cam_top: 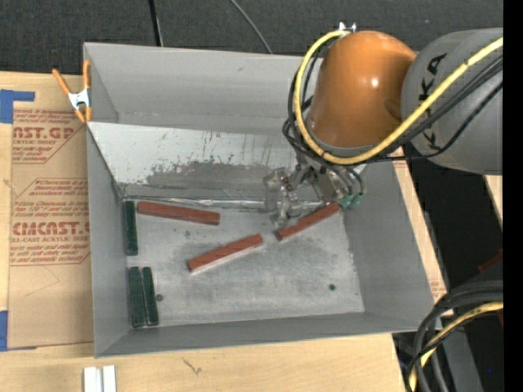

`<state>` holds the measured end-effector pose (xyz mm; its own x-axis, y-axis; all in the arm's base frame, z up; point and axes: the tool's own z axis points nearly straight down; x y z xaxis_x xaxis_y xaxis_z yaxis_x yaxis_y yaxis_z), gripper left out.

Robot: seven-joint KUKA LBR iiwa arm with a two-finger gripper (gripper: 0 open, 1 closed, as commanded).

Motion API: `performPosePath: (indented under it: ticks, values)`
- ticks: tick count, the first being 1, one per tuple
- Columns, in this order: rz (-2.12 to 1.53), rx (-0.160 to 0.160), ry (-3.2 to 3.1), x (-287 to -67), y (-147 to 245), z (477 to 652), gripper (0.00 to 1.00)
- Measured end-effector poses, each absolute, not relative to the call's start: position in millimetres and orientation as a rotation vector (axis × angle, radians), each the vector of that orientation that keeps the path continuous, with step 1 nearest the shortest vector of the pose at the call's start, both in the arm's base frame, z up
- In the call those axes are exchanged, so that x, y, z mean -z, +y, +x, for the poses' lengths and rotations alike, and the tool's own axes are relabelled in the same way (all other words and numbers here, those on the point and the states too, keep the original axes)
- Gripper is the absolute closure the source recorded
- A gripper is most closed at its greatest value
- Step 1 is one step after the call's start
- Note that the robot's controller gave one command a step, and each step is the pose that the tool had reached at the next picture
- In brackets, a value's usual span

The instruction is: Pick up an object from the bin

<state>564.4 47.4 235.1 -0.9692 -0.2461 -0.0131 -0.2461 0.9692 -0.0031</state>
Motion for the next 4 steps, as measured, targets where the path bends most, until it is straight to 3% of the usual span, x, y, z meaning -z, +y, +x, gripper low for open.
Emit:
performPosePath:
  ticks: [1,2,3,4]
  values:
    - [-0.184,-0.003,3.133,-180.3,39.1,541.4,1.0]
    - [-0.142,0.0,3.142,-167.6,33.5,537.7,1.0]
    - [-0.263,-0.002,3.137,-198.3,9.5,527.3,1.0]
    - [-0.535,0.005,3.08,-207.9,12.1,522.5,1.0]
